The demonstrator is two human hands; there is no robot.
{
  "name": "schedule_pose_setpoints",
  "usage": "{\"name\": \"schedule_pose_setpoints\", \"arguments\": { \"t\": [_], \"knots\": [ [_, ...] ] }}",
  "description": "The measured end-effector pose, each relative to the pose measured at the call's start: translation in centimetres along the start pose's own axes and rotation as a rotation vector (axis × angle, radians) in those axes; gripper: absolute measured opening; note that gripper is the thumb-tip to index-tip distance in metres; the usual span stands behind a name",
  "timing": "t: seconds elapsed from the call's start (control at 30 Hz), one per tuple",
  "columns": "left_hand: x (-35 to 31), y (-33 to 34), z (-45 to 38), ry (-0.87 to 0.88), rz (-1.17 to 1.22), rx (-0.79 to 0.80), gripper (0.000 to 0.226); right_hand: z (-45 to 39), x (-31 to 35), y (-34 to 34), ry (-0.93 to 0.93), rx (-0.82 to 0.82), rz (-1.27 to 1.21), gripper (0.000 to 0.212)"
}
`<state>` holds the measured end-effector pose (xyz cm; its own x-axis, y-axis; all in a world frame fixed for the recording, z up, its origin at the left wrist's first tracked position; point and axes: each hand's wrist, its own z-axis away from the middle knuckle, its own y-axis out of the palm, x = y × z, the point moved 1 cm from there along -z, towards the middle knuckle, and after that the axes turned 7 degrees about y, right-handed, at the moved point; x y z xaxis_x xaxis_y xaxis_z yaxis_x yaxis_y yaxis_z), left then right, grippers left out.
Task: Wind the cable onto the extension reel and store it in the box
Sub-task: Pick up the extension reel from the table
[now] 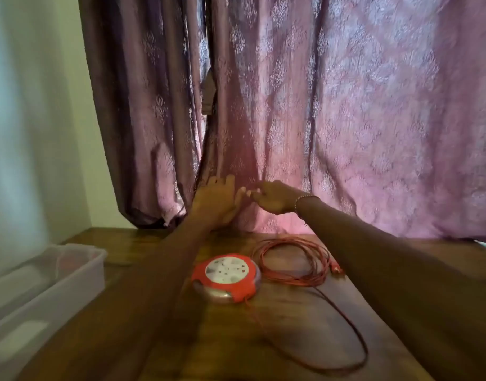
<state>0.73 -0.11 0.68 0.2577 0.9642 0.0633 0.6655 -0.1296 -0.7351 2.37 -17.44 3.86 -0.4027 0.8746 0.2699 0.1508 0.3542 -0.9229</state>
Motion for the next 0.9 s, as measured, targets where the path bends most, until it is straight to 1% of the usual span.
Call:
{"name": "schedule_pose_setpoints", "arguments": {
  "t": [0.1,0.2,0.23,0.27,0.33,0.4,0.47,0.5,0.53,0.6,0.7,0.8,0.87,0.9],
  "knots": [
    [1.2,1.1,2.2,-0.017,0.032,0.106,0.047,0.9,0.2,2.5,-0.023,0.104,0.015,0.044],
    [1.8,2.0,4.4,-0.104,0.05,0.317,0.051,1.5,0.4,4.9,-0.024,0.171,0.034,0.034],
    [2.0,2.4,5.0,-0.12,0.04,0.365,0.053,1.6,0.3,5.5,-0.013,0.209,0.038,0.031],
    [2.2,2.7,5.5,-0.14,0.009,0.418,0.054,1.7,0.1,6.1,0.032,0.267,0.035,0.029],
    [2.9,3.4,6.3,-0.198,-0.066,0.543,0.055,1.8,-0.2,7.5,0.137,0.43,-0.045,0.032],
    [3.3,4.1,7.2,-0.287,-0.064,0.73,0.051,2.1,-0.4,8.7,0.242,0.567,-0.121,0.035],
    [3.2,5.0,8.1,-0.437,0.082,0.901,0.055,2.7,-0.6,9.6,0.31,0.616,-0.148,0.04],
    [3.2,5.5,8.5,-0.532,0.17,0.935,0.057,3.0,-0.7,10.0,0.331,0.621,-0.171,0.044],
    [3.1,5.8,8.7,-0.611,0.23,0.938,0.057,3.3,-0.9,10.4,0.351,0.627,-0.21,0.048],
    [3.0,6.4,8.8,-0.671,0.307,0.897,0.056,3.8,-1.1,10.8,0.367,0.629,-0.318,0.05],
    [3.0,6.5,8.3,-0.638,0.35,0.842,0.059,4.3,-1.4,11.0,0.384,0.62,-0.456,0.046],
    [3.0,6.6,7.8,-0.671,0.416,0.716,0.051,4.5,-2.1,10.9,0.389,0.597,-0.57,0.043],
    [2.9,6.7,7.2,-0.614,0.412,0.63,0.046,4.5,-2.8,10.9,0.396,0.544,-0.658,0.039],
    [2.8,6.9,6.9,-0.583,0.395,0.566,0.048,4.5,-3.1,10.9,0.398,0.513,-0.705,0.036]
  ]
}}
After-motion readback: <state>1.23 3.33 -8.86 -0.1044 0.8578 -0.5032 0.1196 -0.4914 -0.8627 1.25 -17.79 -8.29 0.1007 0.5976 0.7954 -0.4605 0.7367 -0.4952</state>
